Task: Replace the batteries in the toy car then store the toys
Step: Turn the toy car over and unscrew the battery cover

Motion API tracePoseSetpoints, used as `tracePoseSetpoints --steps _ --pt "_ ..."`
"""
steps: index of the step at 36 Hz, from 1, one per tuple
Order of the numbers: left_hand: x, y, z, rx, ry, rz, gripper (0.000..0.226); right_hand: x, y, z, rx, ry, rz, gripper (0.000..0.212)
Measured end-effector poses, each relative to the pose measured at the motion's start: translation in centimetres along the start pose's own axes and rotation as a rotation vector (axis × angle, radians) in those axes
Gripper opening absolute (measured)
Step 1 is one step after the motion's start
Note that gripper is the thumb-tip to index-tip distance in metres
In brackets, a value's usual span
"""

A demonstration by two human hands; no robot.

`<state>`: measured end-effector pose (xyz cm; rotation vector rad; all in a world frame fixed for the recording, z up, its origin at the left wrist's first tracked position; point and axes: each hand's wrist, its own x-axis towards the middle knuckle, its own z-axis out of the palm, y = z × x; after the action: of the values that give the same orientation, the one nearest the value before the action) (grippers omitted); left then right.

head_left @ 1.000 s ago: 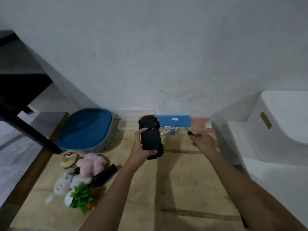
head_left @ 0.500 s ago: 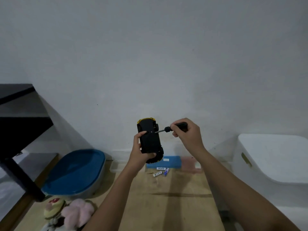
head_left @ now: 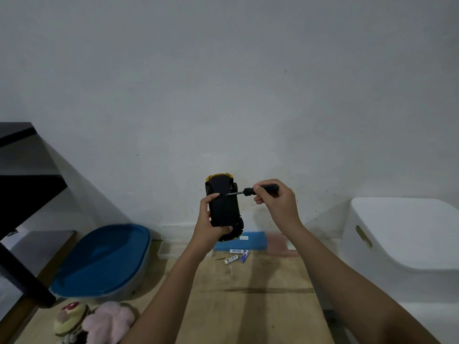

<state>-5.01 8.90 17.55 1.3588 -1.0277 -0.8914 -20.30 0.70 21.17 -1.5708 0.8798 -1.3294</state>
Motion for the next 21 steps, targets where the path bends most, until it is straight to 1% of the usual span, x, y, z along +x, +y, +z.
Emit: tracePoseSetpoints --steps 4,8,11,13,15,17,19,21 --pt "-0.2 0.1 0.2 0.016 -0.005 0.021 0.077 -0.1 0.2 0.0 -0.018 0.017 0.023 0.010" --pt "-0.1 -0.2 0.5 0.054 -0.004 0.057 0.077 -0.5 0.1 0.1 -0.043 0.064 0.005 0.001" --pt "0.1 -1.0 0.7 0.108 0.030 0.050 0.080 -1.1 0.3 0.3 -0.129 0.109 -0.063 0.009" --pt "0.1 -1.4 0.7 0.184 0.055 0.036 0.081 -1.4 0.6 0.6 -0.213 0.098 -0.154 0.010" --pt "-0.1 -1.7 0.9 0.230 0.072 0.033 0.078 -1.7 0.7 0.9 -0.325 0.035 -0.272 0.012" --pt "-0.3 -2.0 1.0 0.231 0.081 0.012 0.076 -2.0 0.7 1.4 -0.392 -0.089 -0.337 0.012" --pt "-0.6 -2.3 0.9 0.200 0.100 -0.018 0.076 -2.3 0.4 1.7 -0.429 -0.200 -0.316 0.010" --pt "-0.8 -2.9 0.7 0.185 0.119 -0.029 0.076 -2.5 -0.1 1.7 -0.468 -0.275 -0.243 0.008"
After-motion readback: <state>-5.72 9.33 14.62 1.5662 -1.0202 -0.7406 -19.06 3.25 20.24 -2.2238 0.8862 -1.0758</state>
